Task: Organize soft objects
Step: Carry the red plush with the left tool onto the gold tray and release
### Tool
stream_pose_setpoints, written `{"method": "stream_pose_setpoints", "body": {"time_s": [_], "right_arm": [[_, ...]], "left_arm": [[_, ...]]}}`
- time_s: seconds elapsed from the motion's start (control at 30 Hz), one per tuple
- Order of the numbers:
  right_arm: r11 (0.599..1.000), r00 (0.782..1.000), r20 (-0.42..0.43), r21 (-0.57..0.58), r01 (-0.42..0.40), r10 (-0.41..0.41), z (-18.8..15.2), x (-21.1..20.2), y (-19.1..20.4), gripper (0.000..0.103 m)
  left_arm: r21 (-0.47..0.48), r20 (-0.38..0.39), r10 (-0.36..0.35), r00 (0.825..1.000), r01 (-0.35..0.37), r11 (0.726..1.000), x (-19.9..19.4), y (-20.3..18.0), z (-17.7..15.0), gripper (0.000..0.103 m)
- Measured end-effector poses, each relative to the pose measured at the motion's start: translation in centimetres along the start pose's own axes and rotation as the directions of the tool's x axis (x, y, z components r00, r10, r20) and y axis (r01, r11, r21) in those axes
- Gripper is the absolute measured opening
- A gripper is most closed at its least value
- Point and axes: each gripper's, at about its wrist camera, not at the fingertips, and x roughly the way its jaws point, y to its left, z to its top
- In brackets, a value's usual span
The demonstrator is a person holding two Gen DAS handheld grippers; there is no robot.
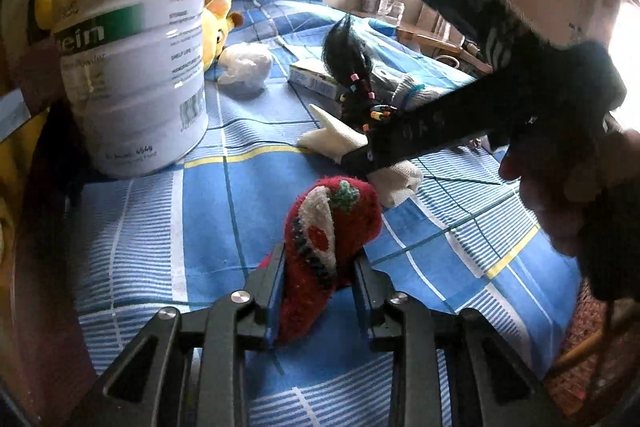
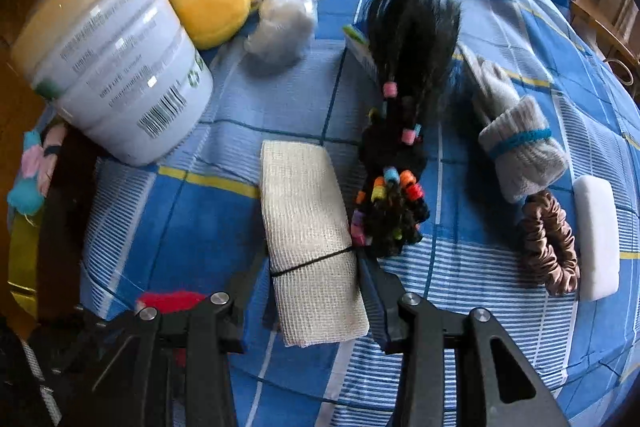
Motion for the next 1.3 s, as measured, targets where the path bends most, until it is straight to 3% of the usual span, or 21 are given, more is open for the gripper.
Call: {"method": "stream_pose_setpoints", "body": {"time_s": [0.2, 0.63, 0.8, 1.1, 1.3], "right_arm": [[1.0, 1.0, -0.01, 0.009, -0.019, 0.019, 0.2, 0.3, -0.5, 0.043], [0.996, 0.999, 0.0, -0.076, 0.038, -0.038, -0.1, 0.5, 0.8, 0.044], [0.993, 0.998, 0.01, -0.101, 0.055, -0.054, -0.7, 0.5, 1.6, 0.044], [0.993, 0.998, 0.011, -0.101, 0.058, -0.058, -1.3, 0.8, 2.3, 0.044], [0.991, 0.997, 0.013, -0.115, 0.072, -0.071, -1.2, 0.9, 2.5, 0.044]], "left_arm": [[-0.024, -0.031, -0.003, 1.0, 0.002, 1.0, -0.9, 0.4, 0.1, 0.024], [0.011, -0.051, -0.019, 0.999, 0.019, 1.0, -3.4, -0.7, -1.0, 0.024], [-0.014, -0.014, -0.034, 0.999, 0.034, 0.999, -5.9, 0.1, -0.8, 0.024], [-0.168, 0.088, -0.038, 0.995, 0.052, 0.984, -12.2, 5.0, 0.3, 0.024], [-0.335, 0.163, 0.062, 0.985, -0.004, 0.942, -15.7, 11.7, 1.6, 0.024]]}}
